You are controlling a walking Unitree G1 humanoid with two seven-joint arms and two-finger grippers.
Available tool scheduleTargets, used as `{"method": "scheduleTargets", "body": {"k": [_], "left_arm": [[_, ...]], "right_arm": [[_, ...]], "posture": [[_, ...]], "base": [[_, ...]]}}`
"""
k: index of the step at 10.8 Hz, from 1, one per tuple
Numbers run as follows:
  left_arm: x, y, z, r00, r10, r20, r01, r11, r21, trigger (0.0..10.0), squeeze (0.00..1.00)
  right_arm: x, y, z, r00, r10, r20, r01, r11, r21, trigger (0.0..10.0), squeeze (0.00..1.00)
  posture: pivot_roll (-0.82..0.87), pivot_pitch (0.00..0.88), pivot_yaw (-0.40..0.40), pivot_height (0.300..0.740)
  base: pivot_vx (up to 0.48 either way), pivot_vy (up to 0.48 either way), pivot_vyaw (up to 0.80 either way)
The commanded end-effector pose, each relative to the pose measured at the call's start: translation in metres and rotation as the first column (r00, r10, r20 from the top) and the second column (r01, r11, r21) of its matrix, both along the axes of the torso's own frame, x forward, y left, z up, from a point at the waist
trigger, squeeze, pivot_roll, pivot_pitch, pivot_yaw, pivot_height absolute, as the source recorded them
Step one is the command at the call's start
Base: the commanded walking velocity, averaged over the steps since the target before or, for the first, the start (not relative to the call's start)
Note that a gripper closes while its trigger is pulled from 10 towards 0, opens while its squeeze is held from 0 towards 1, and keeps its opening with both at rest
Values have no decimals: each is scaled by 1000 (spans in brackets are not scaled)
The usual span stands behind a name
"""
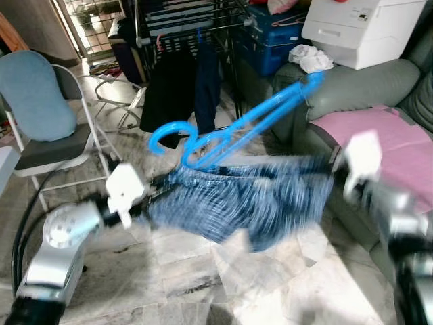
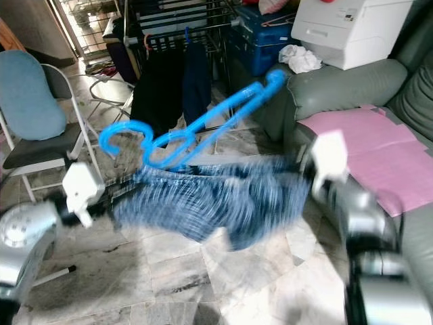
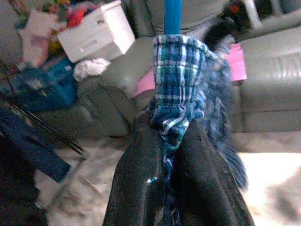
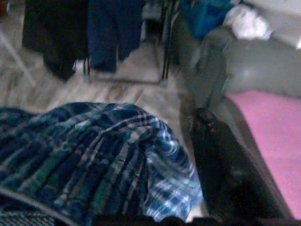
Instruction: Hang hanger
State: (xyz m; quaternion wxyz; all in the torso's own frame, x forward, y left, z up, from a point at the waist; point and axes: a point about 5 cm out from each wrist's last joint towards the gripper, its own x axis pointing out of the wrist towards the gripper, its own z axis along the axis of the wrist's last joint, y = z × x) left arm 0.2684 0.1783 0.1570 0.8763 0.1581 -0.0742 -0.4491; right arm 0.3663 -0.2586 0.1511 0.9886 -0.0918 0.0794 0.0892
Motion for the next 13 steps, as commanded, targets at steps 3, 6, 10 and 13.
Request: {"method": "scheduleTargets", "body": {"k": [3,6,10,13], "left_arm": [[-9,-5,-8,990,-99,-98,97,995,-29,0,0],[-20,-8,-33,954,-189,-234,197,980,12,0,0],[-18,0,-55,943,-151,-296,185,978,92,0,0],[-6,6,-59,963,-22,-269,27,1000,15,0,0]], "right_arm": [[14,12,15,1000,-26,7,25,999,30,0,0],[19,16,24,999,-32,23,31,999,41,0,0],[21,11,34,998,-28,56,26,999,34,0,0],[19,18,41,989,58,137,-63,997,35,0,0]], "posture": [[-61,0,79,740],[-67,0,81,740],[-78,0,87,740],[-79,0,88,740]], "base": [[0,0,0],[0,0,0],[0,0,0],[0,0,0]]}}
